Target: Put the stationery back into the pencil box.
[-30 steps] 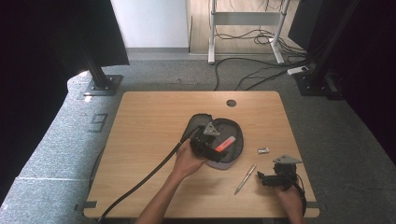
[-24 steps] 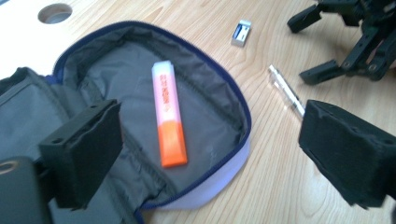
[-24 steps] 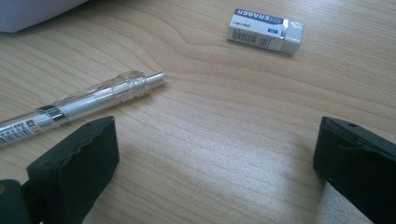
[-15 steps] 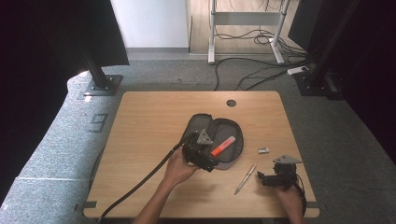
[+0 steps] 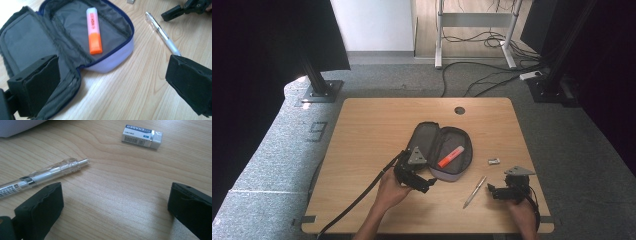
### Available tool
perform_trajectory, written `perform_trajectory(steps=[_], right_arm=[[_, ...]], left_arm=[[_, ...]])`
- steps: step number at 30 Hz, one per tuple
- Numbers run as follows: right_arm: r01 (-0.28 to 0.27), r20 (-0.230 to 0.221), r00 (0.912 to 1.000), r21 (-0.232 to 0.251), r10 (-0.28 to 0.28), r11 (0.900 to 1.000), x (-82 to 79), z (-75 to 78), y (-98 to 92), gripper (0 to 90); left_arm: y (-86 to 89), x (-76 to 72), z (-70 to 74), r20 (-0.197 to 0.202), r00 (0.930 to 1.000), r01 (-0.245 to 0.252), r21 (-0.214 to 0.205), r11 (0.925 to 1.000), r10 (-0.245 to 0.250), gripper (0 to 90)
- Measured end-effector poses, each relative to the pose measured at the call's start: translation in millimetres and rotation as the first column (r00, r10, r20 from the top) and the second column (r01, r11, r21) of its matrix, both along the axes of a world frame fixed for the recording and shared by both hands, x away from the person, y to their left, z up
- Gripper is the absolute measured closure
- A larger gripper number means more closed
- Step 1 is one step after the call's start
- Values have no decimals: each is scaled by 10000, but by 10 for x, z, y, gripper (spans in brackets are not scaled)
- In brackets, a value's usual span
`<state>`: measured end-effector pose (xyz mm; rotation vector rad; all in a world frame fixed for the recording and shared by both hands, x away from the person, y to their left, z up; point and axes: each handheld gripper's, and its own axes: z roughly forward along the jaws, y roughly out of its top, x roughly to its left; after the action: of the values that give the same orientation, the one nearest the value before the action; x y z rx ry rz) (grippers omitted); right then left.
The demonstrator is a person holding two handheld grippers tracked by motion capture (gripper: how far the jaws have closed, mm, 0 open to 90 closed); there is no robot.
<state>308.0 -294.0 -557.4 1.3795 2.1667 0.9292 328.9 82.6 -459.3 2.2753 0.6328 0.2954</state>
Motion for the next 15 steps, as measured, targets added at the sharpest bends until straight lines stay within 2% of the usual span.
perform_trajectory(steps=[10,15], right_arm=[[-2,-1,10000,-2,2,10000,0,0,0,0],[-1,-1,10000,-2,1,10000,0,0,0,0]], left_arm=[[201,-126,-122,167,9992,-351,-75,9994,352,0],[321,-168,-187,196,9986,-487,-308,9983,493,0]])
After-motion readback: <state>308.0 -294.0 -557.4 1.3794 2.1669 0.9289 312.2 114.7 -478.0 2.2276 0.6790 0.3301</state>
